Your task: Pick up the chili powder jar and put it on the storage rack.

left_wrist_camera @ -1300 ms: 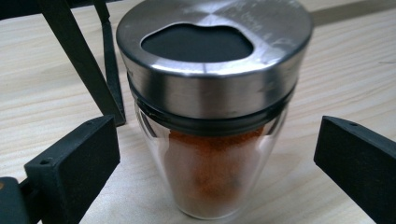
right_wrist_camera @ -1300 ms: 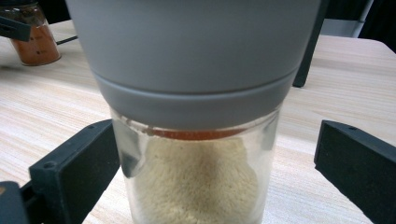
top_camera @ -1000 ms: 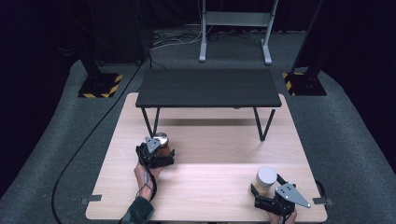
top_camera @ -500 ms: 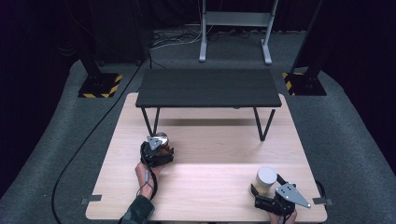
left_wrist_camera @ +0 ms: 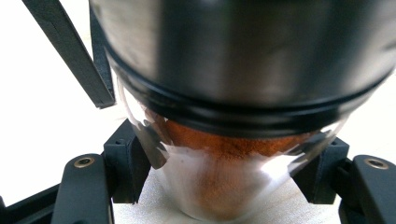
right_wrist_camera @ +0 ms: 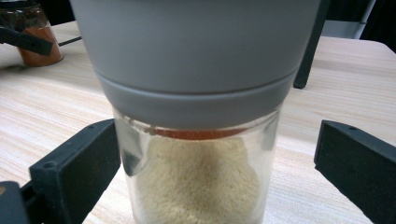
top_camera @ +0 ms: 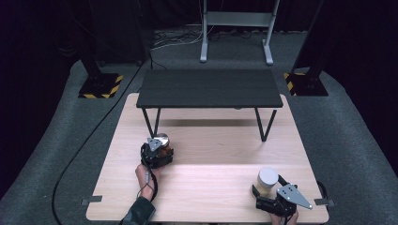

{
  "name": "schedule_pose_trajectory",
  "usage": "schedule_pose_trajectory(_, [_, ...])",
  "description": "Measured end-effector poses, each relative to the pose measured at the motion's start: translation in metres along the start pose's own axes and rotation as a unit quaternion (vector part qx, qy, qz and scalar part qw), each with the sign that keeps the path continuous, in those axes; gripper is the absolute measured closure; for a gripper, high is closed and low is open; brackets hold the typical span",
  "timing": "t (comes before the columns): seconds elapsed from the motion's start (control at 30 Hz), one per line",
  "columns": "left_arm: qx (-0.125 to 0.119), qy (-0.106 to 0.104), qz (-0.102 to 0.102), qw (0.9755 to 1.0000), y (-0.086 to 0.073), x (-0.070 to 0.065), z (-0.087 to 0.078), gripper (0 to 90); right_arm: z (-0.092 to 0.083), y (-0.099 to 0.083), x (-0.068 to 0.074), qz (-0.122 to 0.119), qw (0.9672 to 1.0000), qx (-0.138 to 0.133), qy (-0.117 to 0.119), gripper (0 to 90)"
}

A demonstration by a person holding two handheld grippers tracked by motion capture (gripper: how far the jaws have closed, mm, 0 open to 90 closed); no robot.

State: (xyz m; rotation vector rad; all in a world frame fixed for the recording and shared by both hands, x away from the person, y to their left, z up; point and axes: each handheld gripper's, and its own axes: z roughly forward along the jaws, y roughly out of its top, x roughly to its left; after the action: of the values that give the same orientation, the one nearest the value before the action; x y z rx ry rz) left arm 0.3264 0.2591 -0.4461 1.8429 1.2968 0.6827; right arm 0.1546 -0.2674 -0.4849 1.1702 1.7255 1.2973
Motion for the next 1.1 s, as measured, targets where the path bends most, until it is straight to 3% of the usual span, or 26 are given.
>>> schedule_pose_trajectory(0.33, [0.005,0.004,-0.003,1.0,0.002,-0.002,-0.001,31.0,-0.001,-0.001,0.0,0.001,1.0,-0.003,0.0,0.0])
schedule_pose_trajectory(1.1, [0.005,-0.015,0.003,0.9999,0.018,0.006,-0.018,31.0,-0.001,-0.001,-0.001,0.0,1.0,-0.004,0.001,0.0])
